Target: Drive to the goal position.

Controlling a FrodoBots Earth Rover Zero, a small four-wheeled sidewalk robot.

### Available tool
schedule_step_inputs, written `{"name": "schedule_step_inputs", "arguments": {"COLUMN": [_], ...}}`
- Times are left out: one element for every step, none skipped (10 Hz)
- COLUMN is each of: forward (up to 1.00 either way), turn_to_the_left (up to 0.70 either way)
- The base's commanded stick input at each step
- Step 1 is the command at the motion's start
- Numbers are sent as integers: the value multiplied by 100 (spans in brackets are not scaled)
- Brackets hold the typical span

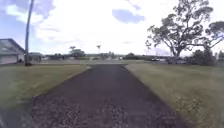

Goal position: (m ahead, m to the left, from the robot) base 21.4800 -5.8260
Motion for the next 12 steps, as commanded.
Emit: {"name": "schedule_step_inputs", "arguments": {"forward": [50, 50, 50, 50, 50, 50, 50, 50, 50, 50, 50, 50], "turn_to_the_left": [0, 0, 0, 0, 0, 0, 0, 0, 0, 0, 0, 0]}}
